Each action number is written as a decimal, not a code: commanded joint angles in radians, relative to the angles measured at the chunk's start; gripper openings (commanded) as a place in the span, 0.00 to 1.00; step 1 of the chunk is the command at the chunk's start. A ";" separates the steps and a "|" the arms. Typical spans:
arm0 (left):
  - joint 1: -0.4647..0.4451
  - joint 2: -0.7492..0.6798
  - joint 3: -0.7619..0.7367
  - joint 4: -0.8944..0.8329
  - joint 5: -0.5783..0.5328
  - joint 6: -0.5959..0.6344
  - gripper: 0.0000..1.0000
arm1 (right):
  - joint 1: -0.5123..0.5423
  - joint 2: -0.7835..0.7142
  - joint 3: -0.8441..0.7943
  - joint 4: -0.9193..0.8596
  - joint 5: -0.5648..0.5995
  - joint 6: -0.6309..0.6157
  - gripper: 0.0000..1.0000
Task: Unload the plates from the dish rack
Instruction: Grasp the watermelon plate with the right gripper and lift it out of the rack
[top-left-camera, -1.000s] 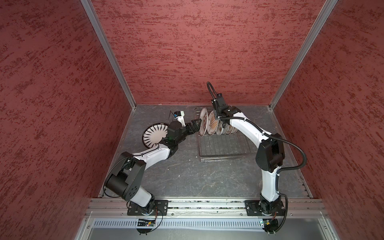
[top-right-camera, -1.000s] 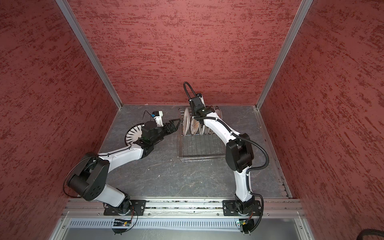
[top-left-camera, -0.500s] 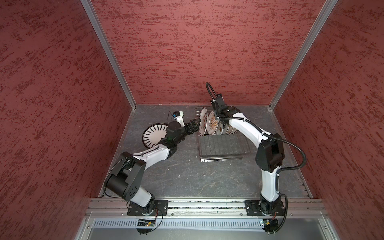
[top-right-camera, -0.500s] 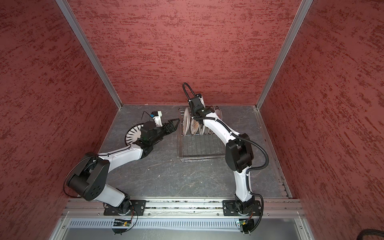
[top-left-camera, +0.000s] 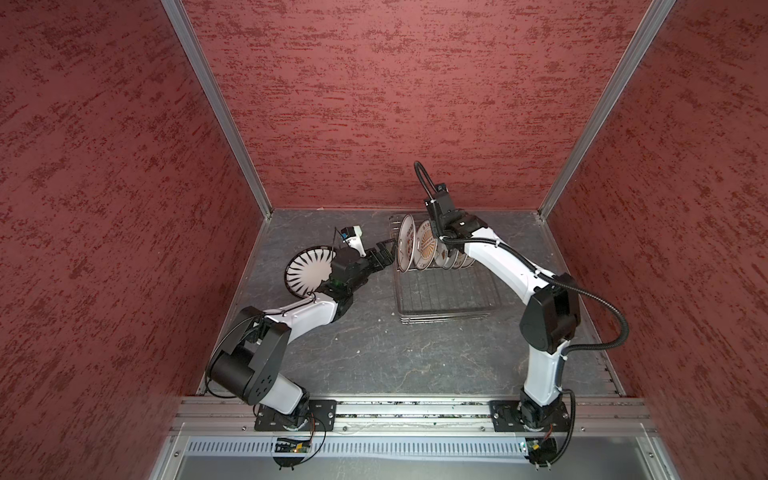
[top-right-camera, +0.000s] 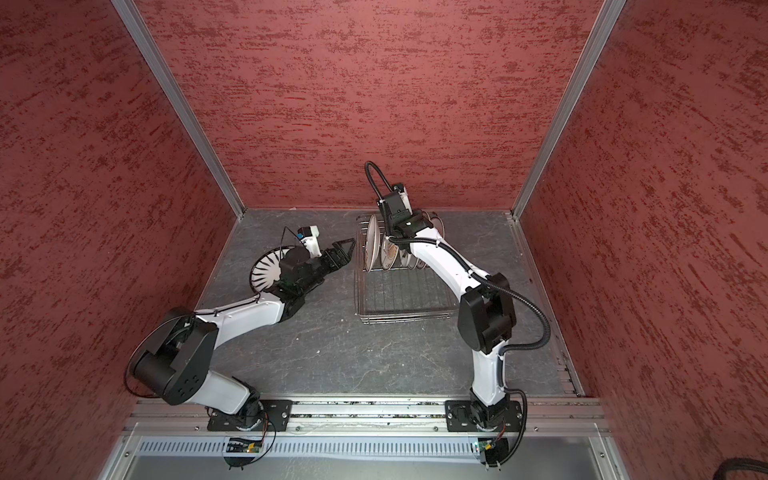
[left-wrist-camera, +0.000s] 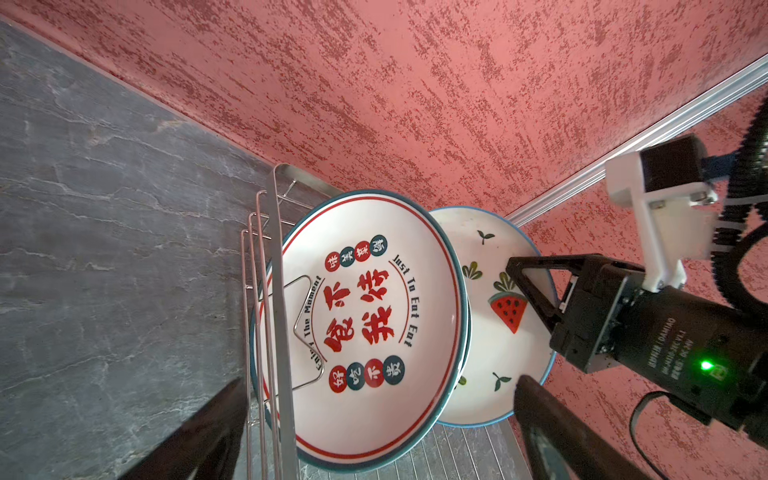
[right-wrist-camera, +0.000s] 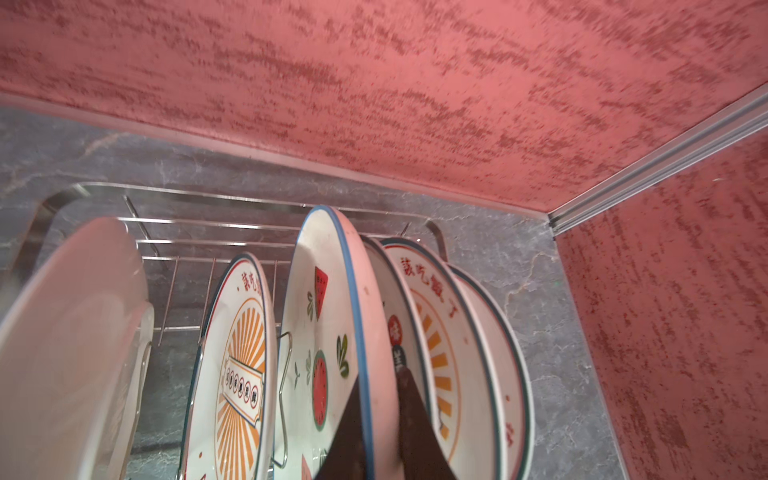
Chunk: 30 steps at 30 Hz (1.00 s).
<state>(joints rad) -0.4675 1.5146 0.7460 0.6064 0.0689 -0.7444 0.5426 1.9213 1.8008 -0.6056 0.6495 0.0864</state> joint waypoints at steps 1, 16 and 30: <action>-0.005 -0.030 -0.006 0.029 -0.006 0.010 0.99 | 0.016 -0.098 -0.004 0.132 0.063 -0.017 0.05; -0.035 -0.086 -0.028 0.087 -0.021 0.069 0.99 | 0.067 -0.335 -0.220 0.315 0.069 -0.037 0.04; -0.079 -0.127 -0.010 0.065 0.027 0.177 0.99 | 0.093 -0.582 -0.401 0.368 0.094 -0.004 0.03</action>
<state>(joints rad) -0.5411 1.4200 0.7193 0.6693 0.0746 -0.6186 0.6342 1.3968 1.4063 -0.3737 0.7067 0.0639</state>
